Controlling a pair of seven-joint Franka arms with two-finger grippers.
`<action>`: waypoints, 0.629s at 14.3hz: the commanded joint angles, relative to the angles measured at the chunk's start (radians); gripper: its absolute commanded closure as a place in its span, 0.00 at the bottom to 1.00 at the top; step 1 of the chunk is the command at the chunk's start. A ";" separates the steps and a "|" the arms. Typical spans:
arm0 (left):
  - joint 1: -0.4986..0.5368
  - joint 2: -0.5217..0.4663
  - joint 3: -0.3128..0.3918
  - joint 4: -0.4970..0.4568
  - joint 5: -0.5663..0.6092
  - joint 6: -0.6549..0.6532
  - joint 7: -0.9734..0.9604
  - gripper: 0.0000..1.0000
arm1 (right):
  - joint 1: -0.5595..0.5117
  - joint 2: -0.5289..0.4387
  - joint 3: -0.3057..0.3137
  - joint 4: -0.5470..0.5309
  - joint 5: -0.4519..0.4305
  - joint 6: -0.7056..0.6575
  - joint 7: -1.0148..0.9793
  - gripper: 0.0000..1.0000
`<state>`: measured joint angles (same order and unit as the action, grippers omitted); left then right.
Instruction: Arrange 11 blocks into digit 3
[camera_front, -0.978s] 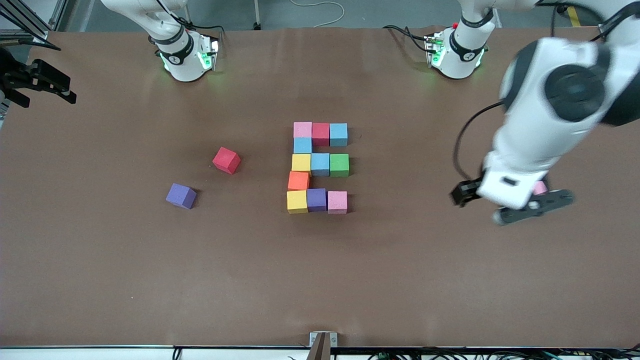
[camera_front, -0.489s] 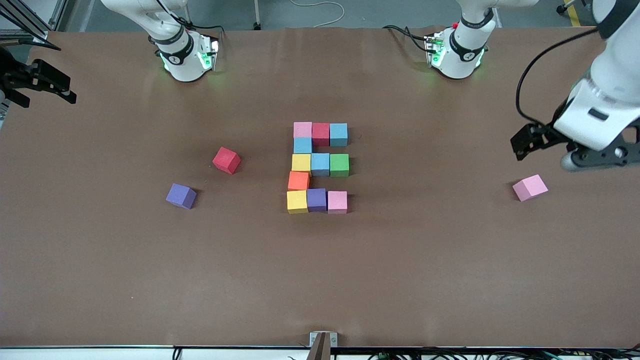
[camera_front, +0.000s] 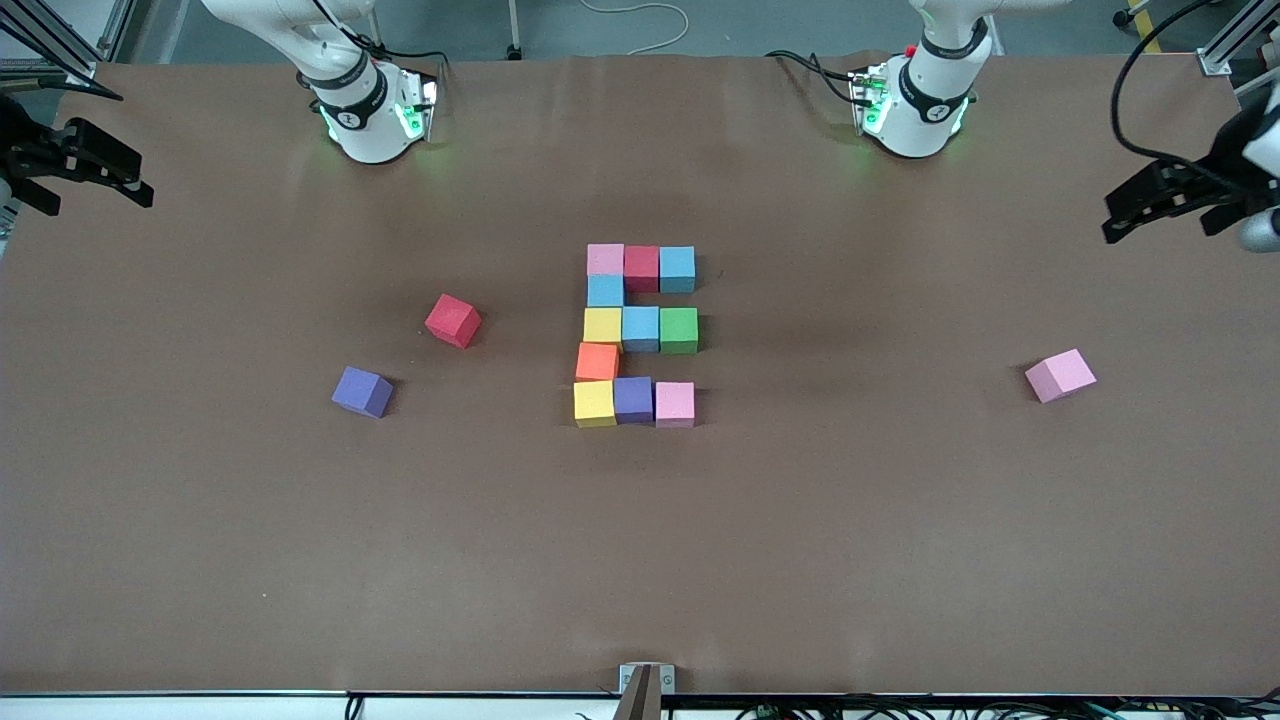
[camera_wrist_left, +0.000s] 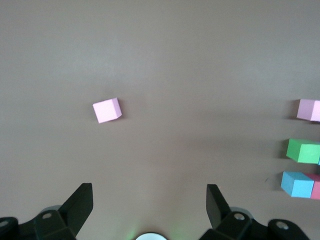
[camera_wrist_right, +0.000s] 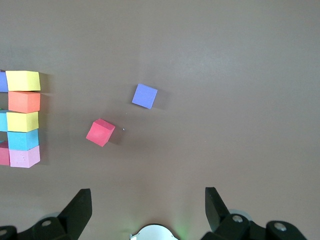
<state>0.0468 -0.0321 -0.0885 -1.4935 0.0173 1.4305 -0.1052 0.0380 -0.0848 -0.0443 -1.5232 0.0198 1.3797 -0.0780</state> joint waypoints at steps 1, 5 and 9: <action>-0.005 -0.069 -0.011 -0.062 -0.013 0.016 -0.005 0.00 | 0.002 -0.019 0.001 -0.014 0.003 -0.004 -0.009 0.00; -0.007 -0.065 -0.011 -0.062 -0.013 0.027 -0.005 0.00 | 0.002 -0.021 0.001 -0.014 0.002 -0.005 -0.009 0.00; -0.004 -0.068 -0.059 -0.071 -0.005 0.047 -0.011 0.00 | 0.007 -0.019 0.006 -0.012 0.002 -0.001 -0.009 0.00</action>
<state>0.0404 -0.0777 -0.1182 -1.5345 0.0134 1.4537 -0.1064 0.0390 -0.0849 -0.0410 -1.5232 0.0198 1.3794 -0.0802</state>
